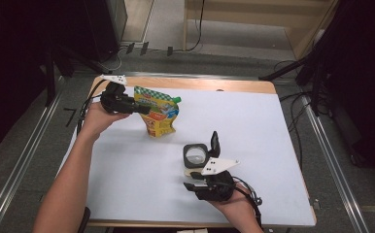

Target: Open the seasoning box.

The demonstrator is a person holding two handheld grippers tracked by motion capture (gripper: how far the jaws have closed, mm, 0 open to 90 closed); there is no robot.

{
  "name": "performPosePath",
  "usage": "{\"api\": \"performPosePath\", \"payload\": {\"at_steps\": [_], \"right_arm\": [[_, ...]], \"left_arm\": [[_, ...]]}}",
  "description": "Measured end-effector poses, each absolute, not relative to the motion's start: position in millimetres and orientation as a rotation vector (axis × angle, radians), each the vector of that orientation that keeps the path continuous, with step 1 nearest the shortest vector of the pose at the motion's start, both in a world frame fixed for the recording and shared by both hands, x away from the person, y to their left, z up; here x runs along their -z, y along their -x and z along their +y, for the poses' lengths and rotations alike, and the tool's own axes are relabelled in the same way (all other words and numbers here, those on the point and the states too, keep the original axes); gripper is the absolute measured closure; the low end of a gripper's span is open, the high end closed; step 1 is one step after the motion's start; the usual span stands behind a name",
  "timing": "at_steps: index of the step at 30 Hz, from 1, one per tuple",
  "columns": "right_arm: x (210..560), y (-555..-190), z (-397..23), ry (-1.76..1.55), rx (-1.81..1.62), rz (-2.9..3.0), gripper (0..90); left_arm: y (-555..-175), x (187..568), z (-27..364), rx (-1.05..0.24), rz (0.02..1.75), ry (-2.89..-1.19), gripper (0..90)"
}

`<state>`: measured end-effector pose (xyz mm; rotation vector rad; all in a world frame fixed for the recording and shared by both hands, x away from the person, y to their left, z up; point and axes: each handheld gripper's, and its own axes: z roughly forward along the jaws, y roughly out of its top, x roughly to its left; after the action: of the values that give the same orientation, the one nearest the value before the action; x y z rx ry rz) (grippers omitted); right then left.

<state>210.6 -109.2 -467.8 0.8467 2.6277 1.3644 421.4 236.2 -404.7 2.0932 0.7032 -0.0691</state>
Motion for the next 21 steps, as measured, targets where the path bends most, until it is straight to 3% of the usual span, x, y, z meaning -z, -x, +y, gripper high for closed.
{"api": "performPosePath", "payload": {"at_steps": [8,17,21], "right_arm": [[469.6,-211.7,-105.3,-0.841,-1.362,2.631,58.3],[469.3,-211.5,-96.8,-0.825,-1.386,2.61,53.2],[469.3,-211.0,-89.1,-0.803,-1.397,2.618,53.3]], "left_arm": [[-412.2,403.3,220.6,0.07,0.658,-2.113,69.3],[-406.7,401.8,217.9,0.073,0.657,-2.075,90.0],[-403.6,395.3,217.2,0.078,0.687,-2.082,90.0]]}}
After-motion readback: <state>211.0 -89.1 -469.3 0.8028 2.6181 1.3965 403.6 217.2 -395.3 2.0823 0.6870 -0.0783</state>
